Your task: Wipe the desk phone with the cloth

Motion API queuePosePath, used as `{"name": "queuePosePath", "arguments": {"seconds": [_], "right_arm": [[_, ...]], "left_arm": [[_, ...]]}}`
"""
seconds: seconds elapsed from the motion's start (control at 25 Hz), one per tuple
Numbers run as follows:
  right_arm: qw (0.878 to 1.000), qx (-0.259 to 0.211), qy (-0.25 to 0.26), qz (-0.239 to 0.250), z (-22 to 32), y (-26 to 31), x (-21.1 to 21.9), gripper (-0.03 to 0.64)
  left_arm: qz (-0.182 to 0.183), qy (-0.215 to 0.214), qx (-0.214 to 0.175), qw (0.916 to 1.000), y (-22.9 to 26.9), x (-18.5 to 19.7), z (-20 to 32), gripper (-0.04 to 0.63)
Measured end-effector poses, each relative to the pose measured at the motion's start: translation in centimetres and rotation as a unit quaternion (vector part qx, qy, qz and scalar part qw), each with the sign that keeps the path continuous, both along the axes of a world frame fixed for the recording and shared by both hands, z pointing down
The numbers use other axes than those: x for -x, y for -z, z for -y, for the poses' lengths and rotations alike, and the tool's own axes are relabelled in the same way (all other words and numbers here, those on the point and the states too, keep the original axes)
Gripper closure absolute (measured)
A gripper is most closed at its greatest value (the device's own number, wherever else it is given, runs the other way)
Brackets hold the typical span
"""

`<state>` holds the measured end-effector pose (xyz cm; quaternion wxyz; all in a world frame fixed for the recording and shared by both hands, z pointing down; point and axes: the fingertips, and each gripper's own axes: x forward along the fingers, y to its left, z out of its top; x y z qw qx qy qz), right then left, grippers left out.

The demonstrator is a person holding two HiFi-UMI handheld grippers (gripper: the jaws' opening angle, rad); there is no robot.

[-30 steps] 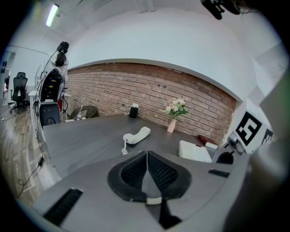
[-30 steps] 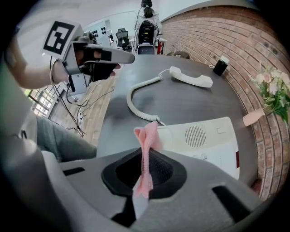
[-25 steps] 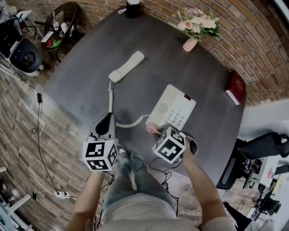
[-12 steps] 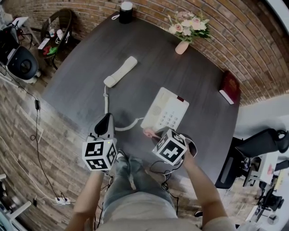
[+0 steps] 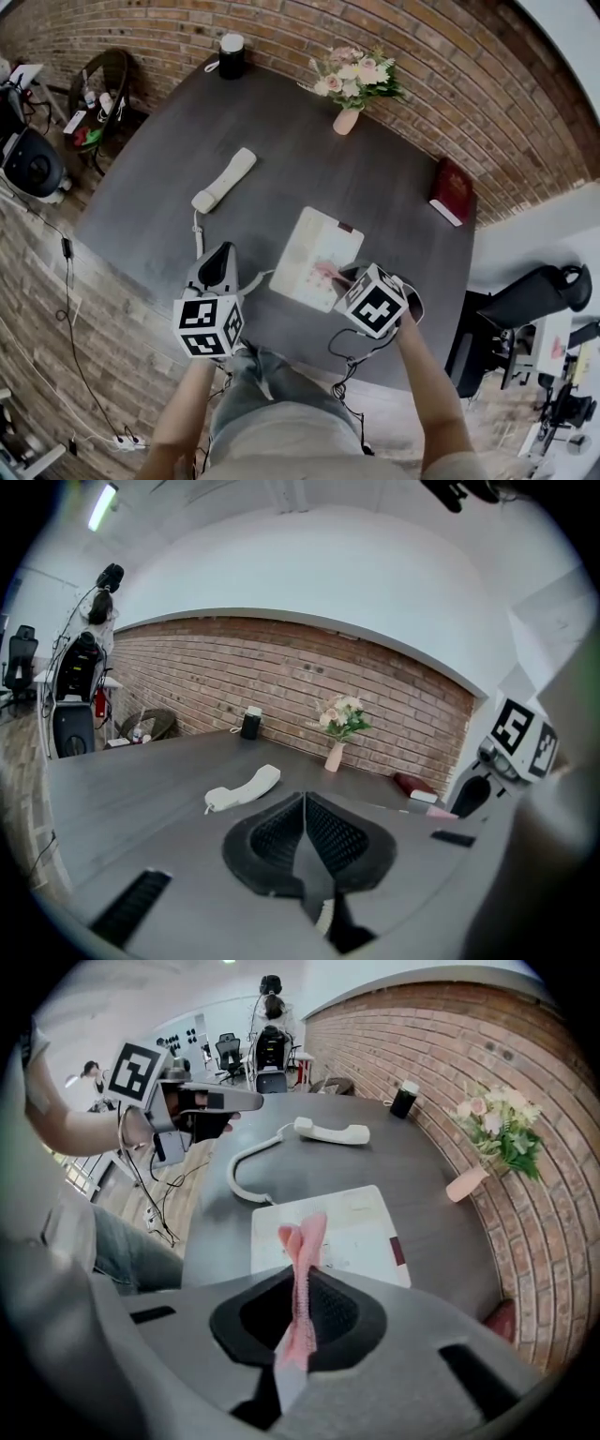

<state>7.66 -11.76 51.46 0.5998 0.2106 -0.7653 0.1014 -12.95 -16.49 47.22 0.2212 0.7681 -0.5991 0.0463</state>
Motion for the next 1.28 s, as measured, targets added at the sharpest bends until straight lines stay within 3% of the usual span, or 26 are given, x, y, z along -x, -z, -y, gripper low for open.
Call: {"name": "queuePosePath", "arguments": {"seconds": [0.48,1.28], "right_arm": [[0.999,-0.041,0.000,-0.030,6.4,1.3,-4.2,0.597],[0.995,-0.050,0.058,-0.067,10.6,-1.0,-4.7,0.597]], "left_arm": [[0.006,-0.007,0.003,1.0000,0.3,-2.8,3.6,0.586],[0.014,0.007,0.021,0.9997,-1.3,-3.0,6.1,0.586]]}}
